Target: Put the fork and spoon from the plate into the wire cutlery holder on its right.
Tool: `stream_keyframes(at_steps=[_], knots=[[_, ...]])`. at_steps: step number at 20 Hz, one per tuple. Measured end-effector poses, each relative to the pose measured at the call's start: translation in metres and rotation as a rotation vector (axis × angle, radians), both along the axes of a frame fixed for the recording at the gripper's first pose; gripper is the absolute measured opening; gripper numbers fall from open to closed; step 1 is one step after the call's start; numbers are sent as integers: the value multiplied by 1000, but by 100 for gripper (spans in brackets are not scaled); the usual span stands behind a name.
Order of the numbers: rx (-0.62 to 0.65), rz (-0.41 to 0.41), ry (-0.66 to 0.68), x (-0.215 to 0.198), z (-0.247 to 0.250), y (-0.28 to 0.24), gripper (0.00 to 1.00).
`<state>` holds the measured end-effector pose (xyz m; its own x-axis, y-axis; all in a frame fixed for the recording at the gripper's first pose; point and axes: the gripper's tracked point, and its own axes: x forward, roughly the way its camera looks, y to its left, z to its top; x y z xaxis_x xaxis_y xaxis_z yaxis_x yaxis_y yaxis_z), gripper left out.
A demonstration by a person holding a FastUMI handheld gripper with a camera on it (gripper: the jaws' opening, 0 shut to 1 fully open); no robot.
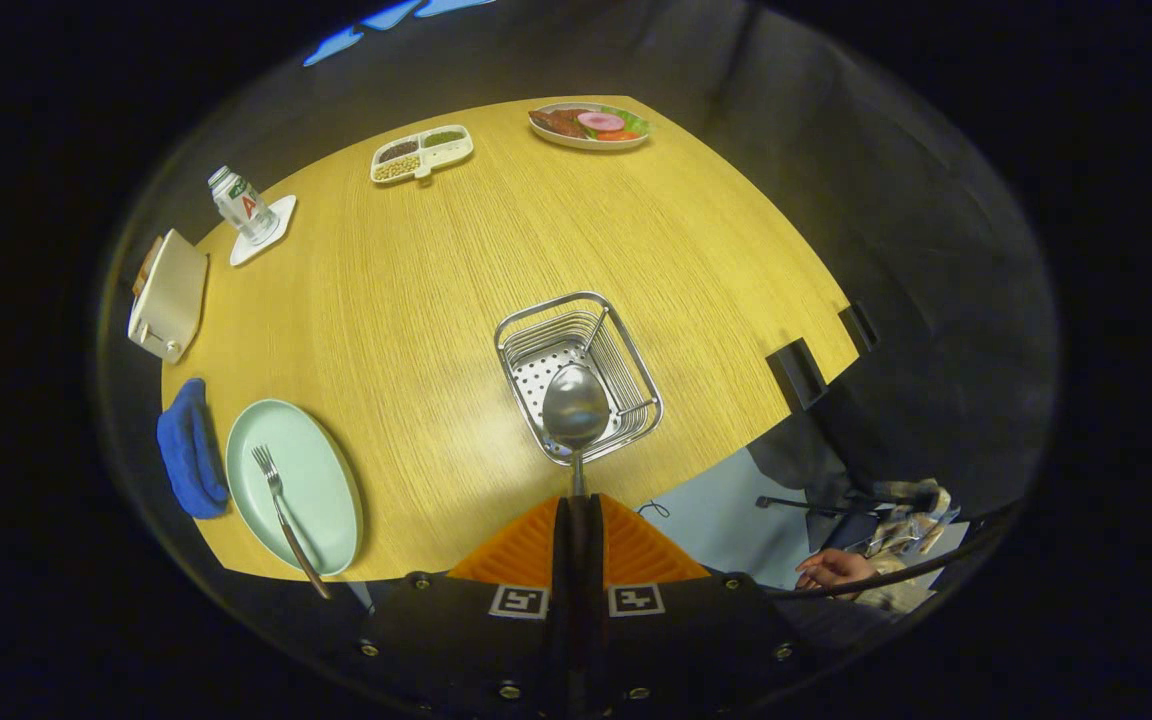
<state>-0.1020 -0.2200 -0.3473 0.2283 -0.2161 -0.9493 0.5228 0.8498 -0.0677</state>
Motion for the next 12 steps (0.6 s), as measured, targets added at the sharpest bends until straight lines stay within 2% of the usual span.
stream_keyframes(at_steps=[3,4,12], knots=[[-23,11,-3,-1,3,-4,7],[-27,12,-11,1,5,-5,11],[-63,36,-84,21,28,-12,11]])
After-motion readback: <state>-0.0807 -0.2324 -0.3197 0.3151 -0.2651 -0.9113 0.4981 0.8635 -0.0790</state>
